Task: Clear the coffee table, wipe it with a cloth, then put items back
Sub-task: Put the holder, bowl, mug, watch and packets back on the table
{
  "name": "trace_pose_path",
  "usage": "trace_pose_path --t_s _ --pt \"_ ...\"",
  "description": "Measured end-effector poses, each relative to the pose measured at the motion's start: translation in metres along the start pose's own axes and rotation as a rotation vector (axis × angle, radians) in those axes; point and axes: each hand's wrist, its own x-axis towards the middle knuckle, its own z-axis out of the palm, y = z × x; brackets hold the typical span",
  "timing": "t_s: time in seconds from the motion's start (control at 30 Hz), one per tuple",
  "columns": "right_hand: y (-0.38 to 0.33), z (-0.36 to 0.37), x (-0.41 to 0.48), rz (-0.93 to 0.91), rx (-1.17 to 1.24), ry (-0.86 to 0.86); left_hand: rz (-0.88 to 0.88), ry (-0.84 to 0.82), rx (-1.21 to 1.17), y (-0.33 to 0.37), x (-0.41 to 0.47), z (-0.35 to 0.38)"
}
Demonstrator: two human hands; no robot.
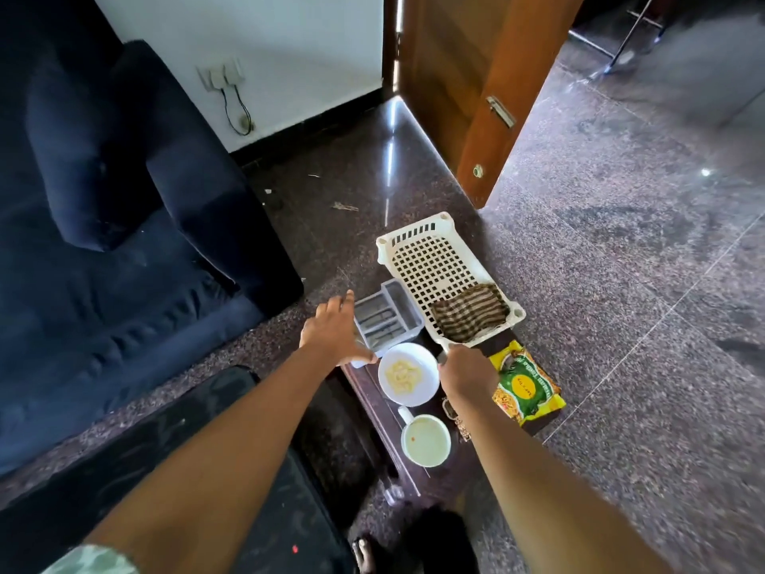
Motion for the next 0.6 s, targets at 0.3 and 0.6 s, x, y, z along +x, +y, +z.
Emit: trace_pose_path --t_s 0.3,0.6 --pt "-0.016 0.009 -0.005 0.055 0.097 -0.073 0.005 0.075 -0.123 -0.003 0.0 0.009" --pt "-0.027 -0.031 -0.028 -0.053 0.218 0.07 -0.07 0.232 -0.247 -0.015 -0.032 -0.014"
